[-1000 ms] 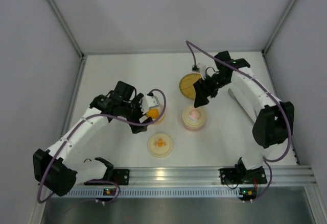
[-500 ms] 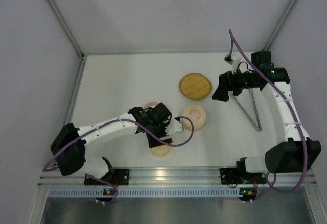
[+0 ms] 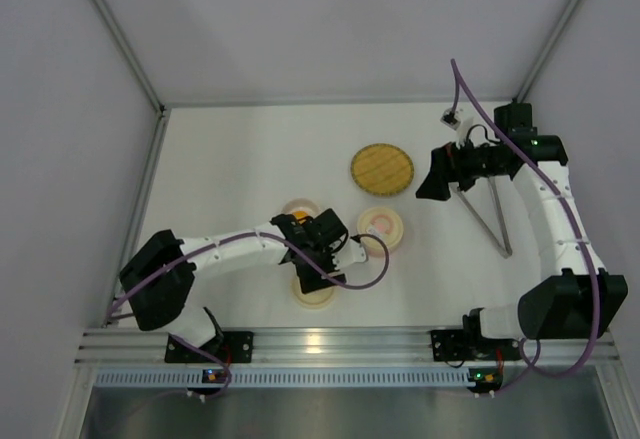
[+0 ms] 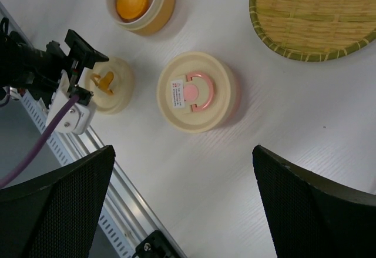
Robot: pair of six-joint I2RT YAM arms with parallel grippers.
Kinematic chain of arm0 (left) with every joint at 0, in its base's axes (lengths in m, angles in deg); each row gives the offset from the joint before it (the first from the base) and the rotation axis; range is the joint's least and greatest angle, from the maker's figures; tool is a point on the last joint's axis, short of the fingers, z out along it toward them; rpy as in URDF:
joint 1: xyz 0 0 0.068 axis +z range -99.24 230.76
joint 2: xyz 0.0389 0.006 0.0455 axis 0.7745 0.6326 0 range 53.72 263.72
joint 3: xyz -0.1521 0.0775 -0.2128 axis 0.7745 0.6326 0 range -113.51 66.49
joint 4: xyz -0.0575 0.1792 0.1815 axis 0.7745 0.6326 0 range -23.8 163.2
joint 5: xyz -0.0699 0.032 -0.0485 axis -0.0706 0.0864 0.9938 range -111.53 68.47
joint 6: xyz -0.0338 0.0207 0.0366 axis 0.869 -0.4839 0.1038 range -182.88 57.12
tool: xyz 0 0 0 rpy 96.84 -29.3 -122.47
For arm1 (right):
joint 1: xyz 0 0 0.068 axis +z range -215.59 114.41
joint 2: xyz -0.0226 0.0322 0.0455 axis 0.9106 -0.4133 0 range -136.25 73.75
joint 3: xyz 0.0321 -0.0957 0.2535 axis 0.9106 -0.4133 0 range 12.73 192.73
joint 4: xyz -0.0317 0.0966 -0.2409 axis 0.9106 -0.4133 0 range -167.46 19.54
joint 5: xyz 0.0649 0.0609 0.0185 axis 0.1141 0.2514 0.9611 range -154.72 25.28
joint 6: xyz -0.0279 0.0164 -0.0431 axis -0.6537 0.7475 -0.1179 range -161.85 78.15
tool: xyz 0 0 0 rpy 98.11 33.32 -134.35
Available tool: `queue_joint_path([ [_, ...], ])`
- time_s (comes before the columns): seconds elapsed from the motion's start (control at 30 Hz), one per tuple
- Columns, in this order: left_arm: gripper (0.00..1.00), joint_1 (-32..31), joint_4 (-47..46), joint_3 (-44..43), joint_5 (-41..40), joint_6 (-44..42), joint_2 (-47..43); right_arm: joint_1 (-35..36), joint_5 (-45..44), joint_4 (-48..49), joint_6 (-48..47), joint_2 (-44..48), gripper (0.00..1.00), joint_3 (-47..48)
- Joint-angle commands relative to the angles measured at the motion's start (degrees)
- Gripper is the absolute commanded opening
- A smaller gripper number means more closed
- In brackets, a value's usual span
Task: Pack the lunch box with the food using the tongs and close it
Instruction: Pick up the box lid from the center of the board.
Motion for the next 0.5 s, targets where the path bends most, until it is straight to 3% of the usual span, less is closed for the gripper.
queue_joint_path([
  [0.0, 0.78, -1.12, -1.95, 0.65, 1.22, 1.76, 0.80, -1.94, 2.36, 1.75, -1.53, 0.24, 0.99, 0.22],
  [0.07, 0.73, -1.21, -1.77, 0.83, 1.31, 2.47, 1.33, -2.12, 2.36, 1.75, -1.71, 0.24, 0.99, 0.04],
  [0.17, 0.54, -1.21, -0.90, 1.00, 2.10, 4.05, 2.13, -2.20, 2.71, 1.57, -1.97, -0.03, 0.99, -0.13],
  [0.2, 0.38, -1.21, -0.72, 0.92, 1.23, 4.49, 2.21, -2.21, 2.89, 1.48, -1.97, -0.03, 0.99, -0.22],
  [0.3, 0.16, -1.21, 0.86, -0.40, 0.60, 6.24, 3.18, -2.21, 3.15, 1.57, -1.88, 0.15, 0.99, -0.31],
  [0.4, 0.00, -1.21, 2.97, -2.42, 1.39, 8.09, 3.01, -2.21, 3.24, 1.57, -1.62, 0.32, 0.99, -0.14],
  [0.47, 0.00, -1.12, 5.69, -5.04, 1.48, 8.71, 2.31, -2.21, 3.15, 1.40, -1.53, 0.67, 0.99, -0.14],
])
